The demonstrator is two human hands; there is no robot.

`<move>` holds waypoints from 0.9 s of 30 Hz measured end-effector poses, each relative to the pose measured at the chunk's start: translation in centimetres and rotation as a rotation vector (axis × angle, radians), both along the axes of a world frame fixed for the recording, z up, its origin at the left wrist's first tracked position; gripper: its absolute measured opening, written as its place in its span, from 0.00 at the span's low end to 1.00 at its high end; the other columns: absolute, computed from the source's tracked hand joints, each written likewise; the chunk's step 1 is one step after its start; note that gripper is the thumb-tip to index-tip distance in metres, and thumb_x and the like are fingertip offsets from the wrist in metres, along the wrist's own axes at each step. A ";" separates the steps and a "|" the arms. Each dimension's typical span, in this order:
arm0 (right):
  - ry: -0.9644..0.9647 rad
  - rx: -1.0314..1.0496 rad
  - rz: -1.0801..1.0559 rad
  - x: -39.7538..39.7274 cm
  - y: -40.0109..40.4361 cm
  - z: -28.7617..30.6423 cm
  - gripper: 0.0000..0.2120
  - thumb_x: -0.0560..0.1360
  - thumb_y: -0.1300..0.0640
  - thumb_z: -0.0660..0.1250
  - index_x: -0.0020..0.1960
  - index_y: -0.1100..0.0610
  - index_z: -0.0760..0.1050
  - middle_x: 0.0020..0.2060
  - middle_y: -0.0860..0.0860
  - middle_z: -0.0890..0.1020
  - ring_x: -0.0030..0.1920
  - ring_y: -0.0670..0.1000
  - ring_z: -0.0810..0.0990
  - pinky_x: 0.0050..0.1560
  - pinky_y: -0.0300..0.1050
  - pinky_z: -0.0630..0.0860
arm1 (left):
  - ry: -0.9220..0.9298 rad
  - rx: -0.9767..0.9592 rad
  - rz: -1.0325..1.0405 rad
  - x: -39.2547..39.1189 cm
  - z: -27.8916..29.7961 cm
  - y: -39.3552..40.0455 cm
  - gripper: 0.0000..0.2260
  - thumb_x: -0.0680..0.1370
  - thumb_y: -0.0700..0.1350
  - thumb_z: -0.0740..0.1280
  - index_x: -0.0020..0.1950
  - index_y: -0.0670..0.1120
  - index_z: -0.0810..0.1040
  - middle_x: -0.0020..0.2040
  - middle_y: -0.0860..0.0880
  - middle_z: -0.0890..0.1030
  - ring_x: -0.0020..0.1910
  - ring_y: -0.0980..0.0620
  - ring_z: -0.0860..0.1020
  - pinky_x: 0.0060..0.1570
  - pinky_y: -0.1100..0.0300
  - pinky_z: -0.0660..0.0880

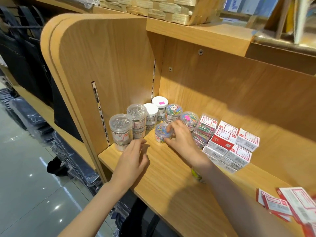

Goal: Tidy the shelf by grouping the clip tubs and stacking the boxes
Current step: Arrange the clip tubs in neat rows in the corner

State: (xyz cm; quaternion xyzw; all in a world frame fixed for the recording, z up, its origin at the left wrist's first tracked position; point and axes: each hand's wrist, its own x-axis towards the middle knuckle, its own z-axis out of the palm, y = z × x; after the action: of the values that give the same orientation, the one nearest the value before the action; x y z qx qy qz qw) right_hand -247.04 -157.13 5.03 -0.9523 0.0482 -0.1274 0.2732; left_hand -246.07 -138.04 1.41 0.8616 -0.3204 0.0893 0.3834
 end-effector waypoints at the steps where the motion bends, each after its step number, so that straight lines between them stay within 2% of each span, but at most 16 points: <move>1: -0.006 0.006 0.021 -0.3 -0.2 0.2 0.09 0.69 0.64 0.70 0.46 0.59 0.73 0.45 0.48 0.69 0.43 0.46 0.69 0.44 0.38 0.66 | 0.022 0.009 -0.001 0.2 0.0 -0.4 0.17 0.74 0.38 0.66 0.62 0.43 0.70 0.54 0.49 0.74 0.54 0.50 0.75 0.51 0.63 0.69; 3: -0.031 -0.023 0.047 -1.2 -0.7 1.2 0.06 0.70 0.66 0.67 0.46 0.60 0.75 0.44 0.48 0.70 0.41 0.46 0.70 0.43 0.35 0.65 | 0.060 0.019 0.008 0.5 0.2 -1.1 0.19 0.74 0.40 0.66 0.65 0.43 0.68 0.59 0.47 0.74 0.58 0.49 0.73 0.56 0.60 0.68; 6: -0.122 -0.059 -0.003 -3.4 -1.7 3.2 0.05 0.72 0.64 0.66 0.47 0.58 0.75 0.40 0.47 0.72 0.40 0.47 0.71 0.44 0.40 0.68 | 0.049 0.040 -0.008 1.0 0.6 -2.3 0.24 0.75 0.42 0.66 0.70 0.44 0.64 0.66 0.47 0.69 0.65 0.49 0.68 0.61 0.60 0.63; 8: -0.092 -0.042 -0.003 -5.4 -2.5 4.6 0.03 0.72 0.63 0.66 0.46 0.58 0.75 0.38 0.46 0.73 0.38 0.47 0.72 0.44 0.41 0.70 | 0.037 0.079 -0.037 1.5 0.9 -3.2 0.26 0.76 0.44 0.66 0.72 0.48 0.61 0.70 0.48 0.65 0.69 0.49 0.64 0.64 0.59 0.61; 10: 0.076 -0.111 0.035 -7.1 -3.6 5.7 0.05 0.73 0.58 0.68 0.47 0.57 0.75 0.38 0.46 0.74 0.39 0.47 0.72 0.44 0.42 0.69 | 0.065 0.128 -0.054 2.2 1.0 -4.4 0.27 0.76 0.45 0.65 0.73 0.51 0.59 0.73 0.46 0.60 0.71 0.47 0.60 0.66 0.57 0.59; 13: 0.345 -0.196 0.075 -9.2 -4.8 6.7 0.16 0.67 0.43 0.69 0.49 0.51 0.74 0.41 0.44 0.75 0.44 0.47 0.72 0.46 0.42 0.69 | 0.107 0.190 -0.034 3.0 0.9 -6.1 0.27 0.76 0.47 0.66 0.73 0.50 0.61 0.73 0.42 0.59 0.70 0.43 0.60 0.67 0.53 0.60; 14: 0.439 -0.226 0.074 -9.7 -4.9 6.5 0.18 0.66 0.41 0.69 0.50 0.49 0.73 0.42 0.44 0.74 0.46 0.47 0.72 0.47 0.42 0.69 | 0.117 0.176 -0.020 3.0 0.9 -6.5 0.26 0.75 0.46 0.67 0.71 0.48 0.63 0.72 0.42 0.61 0.69 0.42 0.63 0.66 0.52 0.61; 16: 0.551 -0.289 0.086 -10.6 -4.9 5.3 0.23 0.65 0.45 0.72 0.57 0.49 0.70 0.49 0.45 0.73 0.51 0.48 0.71 0.51 0.42 0.68 | 0.130 0.115 0.007 2.8 0.8 -7.0 0.23 0.74 0.44 0.68 0.67 0.45 0.67 0.67 0.42 0.66 0.64 0.41 0.67 0.61 0.52 0.65; 20: 0.405 -0.193 0.129 -11.6 -4.9 3.3 0.24 0.66 0.53 0.73 0.58 0.52 0.65 0.47 0.44 0.68 0.46 0.45 0.67 0.41 0.33 0.62 | 0.121 0.026 -0.007 2.4 0.6 -6.7 0.19 0.73 0.42 0.70 0.63 0.46 0.70 0.60 0.43 0.69 0.59 0.43 0.69 0.58 0.55 0.66; 24: 0.347 -0.163 0.174 -11.0 -3.9 4.0 0.22 0.67 0.50 0.73 0.54 0.51 0.65 0.44 0.42 0.69 0.44 0.44 0.68 0.41 0.30 0.63 | 0.151 -0.097 -0.042 1.9 0.7 -5.6 0.17 0.74 0.45 0.70 0.61 0.49 0.72 0.56 0.48 0.71 0.55 0.50 0.72 0.51 0.65 0.65; 27: 0.255 -0.098 0.127 -9.7 -3.2 6.5 0.21 0.66 0.49 0.74 0.51 0.50 0.66 0.36 0.37 0.68 0.38 0.34 0.70 0.38 0.29 0.64 | 0.121 -0.214 -0.008 1.7 1.5 -5.3 0.17 0.74 0.46 0.69 0.62 0.49 0.72 0.56 0.48 0.72 0.53 0.52 0.72 0.52 0.66 0.65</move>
State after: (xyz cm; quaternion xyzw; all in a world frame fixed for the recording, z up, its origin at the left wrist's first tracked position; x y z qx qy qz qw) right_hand -256.78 -160.30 11.58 -0.9740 0.0159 0.0100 0.2257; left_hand -244.37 -143.31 2.92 0.8183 -0.2887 0.0696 0.4922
